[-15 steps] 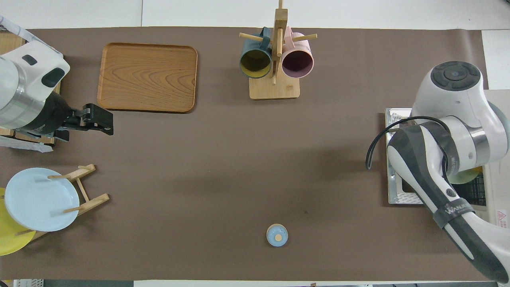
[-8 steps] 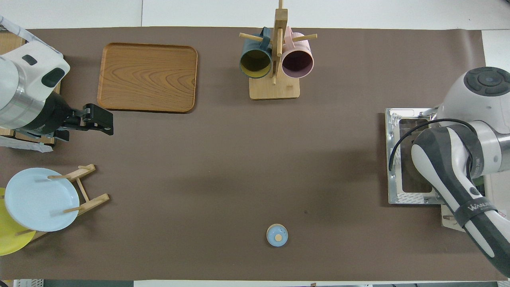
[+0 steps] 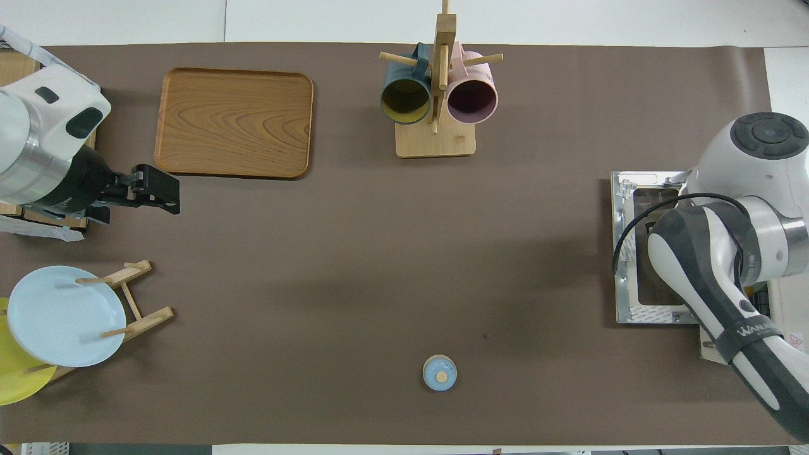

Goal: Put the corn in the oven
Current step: 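Release the plate inside the oven and pull the right gripper out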

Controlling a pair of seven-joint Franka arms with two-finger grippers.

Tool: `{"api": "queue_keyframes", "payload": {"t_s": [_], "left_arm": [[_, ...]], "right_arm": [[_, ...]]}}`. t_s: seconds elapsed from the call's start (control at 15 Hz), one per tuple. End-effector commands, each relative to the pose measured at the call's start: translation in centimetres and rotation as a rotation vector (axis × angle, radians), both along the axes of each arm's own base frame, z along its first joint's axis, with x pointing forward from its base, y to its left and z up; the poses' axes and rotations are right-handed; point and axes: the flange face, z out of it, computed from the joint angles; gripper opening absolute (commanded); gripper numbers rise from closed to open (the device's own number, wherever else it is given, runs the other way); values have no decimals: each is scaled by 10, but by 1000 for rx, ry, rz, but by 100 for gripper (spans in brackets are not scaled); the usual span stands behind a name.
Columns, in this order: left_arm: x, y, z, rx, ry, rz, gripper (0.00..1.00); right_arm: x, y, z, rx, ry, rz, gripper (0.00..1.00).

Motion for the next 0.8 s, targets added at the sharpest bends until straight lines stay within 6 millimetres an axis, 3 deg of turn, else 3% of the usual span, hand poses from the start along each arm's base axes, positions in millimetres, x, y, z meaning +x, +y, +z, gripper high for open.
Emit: {"api": "queue_keyframes", "payload": {"t_s": [0.0,0.07,0.27,0.33,0.4,0.47,0.53,0.67,0.73], "left_arm": [[-1,4,5,-13,-14,6,100],[-1,4,5,-13,-14,7,100],[-2,3,5,-13,-14,6,100],[-1,4,5,-13,-13,7,100],[-1,4,5,-13,-14,7,100],[-1,4,5,-13,-14,7,100],[-1,4,5,-13,-13,7,100],[-1,4,5,-13,-14,7,100],[-2,3,5,-13,-14,6,100]], "right_arm": [[7,16,33,23,-16,11,35],[12,27,42,26,-18,28,35],[17,50,43,35,-35,57,38],[20,66,41,58,-71,56,35],[21,73,36,76,-113,41,22],[19,76,24,84,-139,25,5],[18,79,15,91,-164,19,0],[14,104,-11,104,-174,6,0],[15,107,-23,106,-169,-25,0]]}}
